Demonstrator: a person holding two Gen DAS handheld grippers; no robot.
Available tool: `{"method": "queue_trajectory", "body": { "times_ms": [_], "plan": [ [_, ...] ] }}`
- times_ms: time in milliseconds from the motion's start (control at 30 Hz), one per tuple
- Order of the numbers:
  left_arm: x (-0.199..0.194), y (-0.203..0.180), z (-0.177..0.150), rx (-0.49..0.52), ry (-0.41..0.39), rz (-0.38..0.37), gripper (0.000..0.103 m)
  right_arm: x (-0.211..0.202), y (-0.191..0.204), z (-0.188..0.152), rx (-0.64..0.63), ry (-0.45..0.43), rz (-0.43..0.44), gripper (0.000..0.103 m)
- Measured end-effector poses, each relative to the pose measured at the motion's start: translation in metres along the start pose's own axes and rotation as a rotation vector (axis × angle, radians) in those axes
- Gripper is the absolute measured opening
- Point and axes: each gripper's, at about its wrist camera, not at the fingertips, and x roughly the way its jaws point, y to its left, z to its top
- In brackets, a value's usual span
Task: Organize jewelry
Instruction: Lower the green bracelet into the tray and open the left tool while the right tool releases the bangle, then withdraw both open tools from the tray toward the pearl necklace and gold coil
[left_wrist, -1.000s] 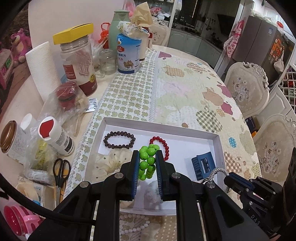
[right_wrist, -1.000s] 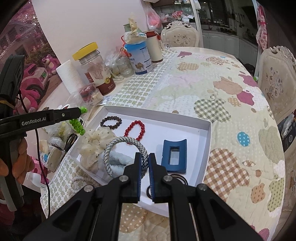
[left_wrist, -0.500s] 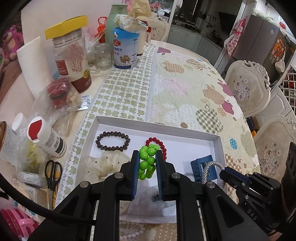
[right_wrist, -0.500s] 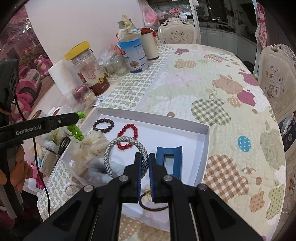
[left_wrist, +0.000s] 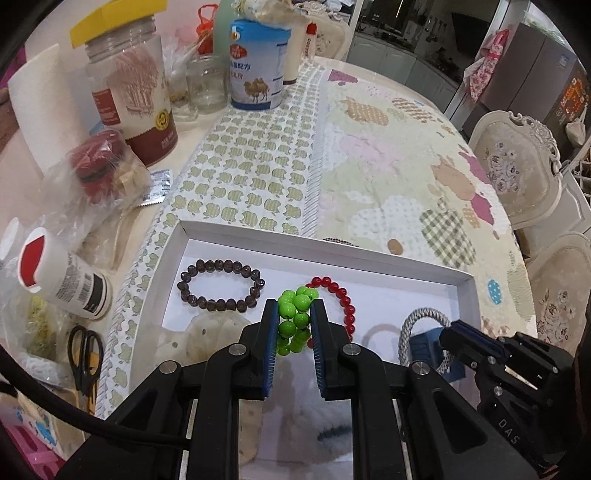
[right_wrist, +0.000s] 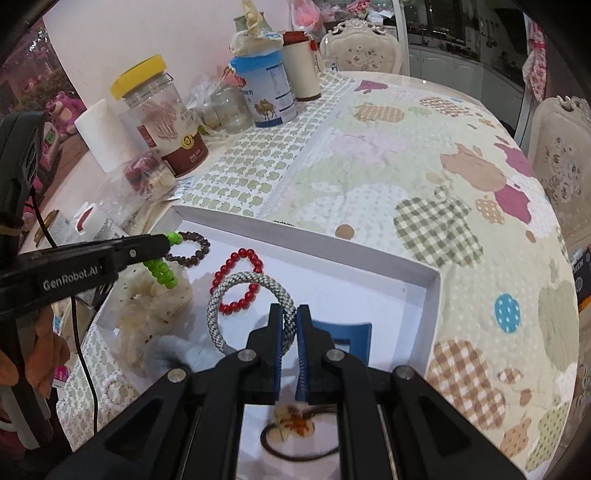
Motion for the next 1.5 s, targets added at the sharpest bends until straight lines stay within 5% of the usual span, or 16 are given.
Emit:
{"method": "queue_trajectory", "body": {
  "times_ms": [767,833,933,1500],
  "plan": [
    [0.047,0.012,-0.003,-0.079,0.09,-0.03,0.016,0.082,-0.014,0.029,-0.056,0.139,-0.107,0.007],
    [0.047,0.011,-0.004,-0.071,0.087,-0.016,0.024,0.083,-0.015,0.028,-0.053,0.138,-0.115,0.008],
    [0.044,0.011,-0.006,-0.067,0.08,-0.009,0.03,0.083,-0.016,0.027,-0.043,0.139,-0.122,0.024],
    [-0.004,-0.001,-0.04,0.011,0.016,0.07,0.032,0.007,-0.001,-0.006,0.034,0.032,-0.08,0.041]
  ]
}}
